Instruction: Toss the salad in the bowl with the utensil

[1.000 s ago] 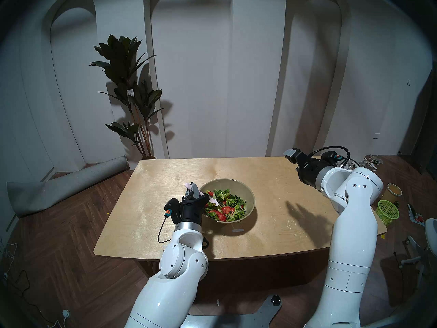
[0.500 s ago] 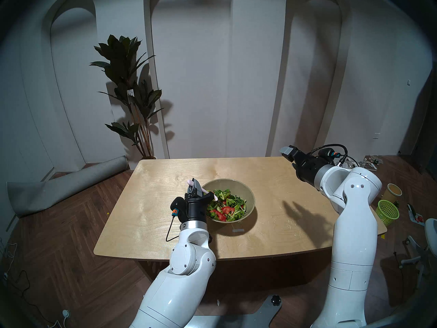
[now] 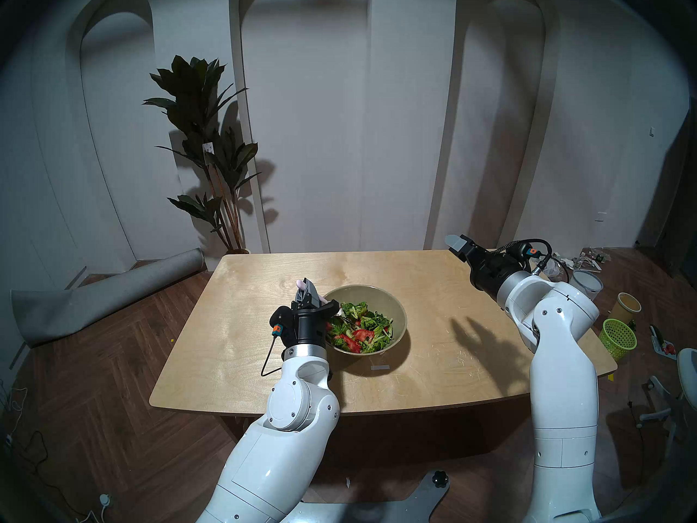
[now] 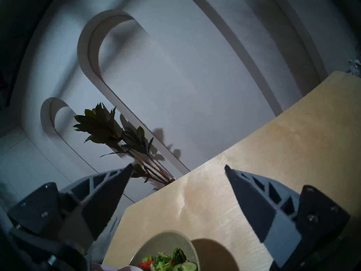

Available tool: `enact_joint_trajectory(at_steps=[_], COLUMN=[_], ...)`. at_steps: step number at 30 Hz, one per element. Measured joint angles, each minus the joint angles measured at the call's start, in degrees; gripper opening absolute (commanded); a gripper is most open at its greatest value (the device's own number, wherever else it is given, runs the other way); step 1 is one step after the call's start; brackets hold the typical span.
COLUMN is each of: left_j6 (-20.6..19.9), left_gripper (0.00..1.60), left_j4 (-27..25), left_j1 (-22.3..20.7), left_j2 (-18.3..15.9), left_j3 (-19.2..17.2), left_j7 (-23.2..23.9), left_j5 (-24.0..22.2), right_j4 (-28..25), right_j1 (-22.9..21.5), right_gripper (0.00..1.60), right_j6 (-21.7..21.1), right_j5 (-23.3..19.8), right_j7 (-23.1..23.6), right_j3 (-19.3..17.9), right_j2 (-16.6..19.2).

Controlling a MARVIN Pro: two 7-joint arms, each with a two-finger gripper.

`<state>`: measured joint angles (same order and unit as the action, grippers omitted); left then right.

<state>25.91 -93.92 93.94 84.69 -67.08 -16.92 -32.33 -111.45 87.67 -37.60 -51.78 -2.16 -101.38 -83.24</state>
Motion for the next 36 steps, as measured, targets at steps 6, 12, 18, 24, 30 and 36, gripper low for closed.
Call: enact_joint_trajectory(at_steps=[6, 12, 18, 24, 30, 36], left_j6=[-0.93, -3.02, -4.20, -4.52, -4.96, -5.89], left_gripper=[0.00, 0.00, 0.00, 0.00, 0.00, 0.00], left_j4=[0.02, -0.10, -0.13, -0.13, -0.13, -0.13], left_j1=[-0.05, 0.04, 0.10, 0.11, 0.21, 0.49], left_j2=[-0.44, -0.32, -0.05, 0.09, 0.10, 0.12], left_j3=[-0.18, -0.95, -1.55, -1.87, -1.75, -1.20], left_j7=[-0.01, -0.67, -1.29, -1.61, -1.87, -1.98], left_j5=[0.07, -2.20, -4.18, -5.06, -5.21, -5.30], right_j4=[0.78, 0.61, 0.36, 0.07, -0.12, -0.41], right_j1=[0.90, 1.32, 1.37, 1.33, 1.32, 1.32], right_gripper=[1.60, 1.60, 1.60, 1.60, 1.60, 1.60], right_j6=[4.50, 5.82, 6.16, 6.16, 6.15, 6.09], right_j5=[3.18, 4.64, 5.56, 6.05, 6.35, 6.46], right_j7=[2.76, 2.71, 2.58, 2.11, 1.64, 0.89], right_j3=[0.90, 1.36, 1.56, 1.43, 1.28, 1.25], right_j2=[1.09, 1.16, 1.19, 1.18, 1.02, 0.69])
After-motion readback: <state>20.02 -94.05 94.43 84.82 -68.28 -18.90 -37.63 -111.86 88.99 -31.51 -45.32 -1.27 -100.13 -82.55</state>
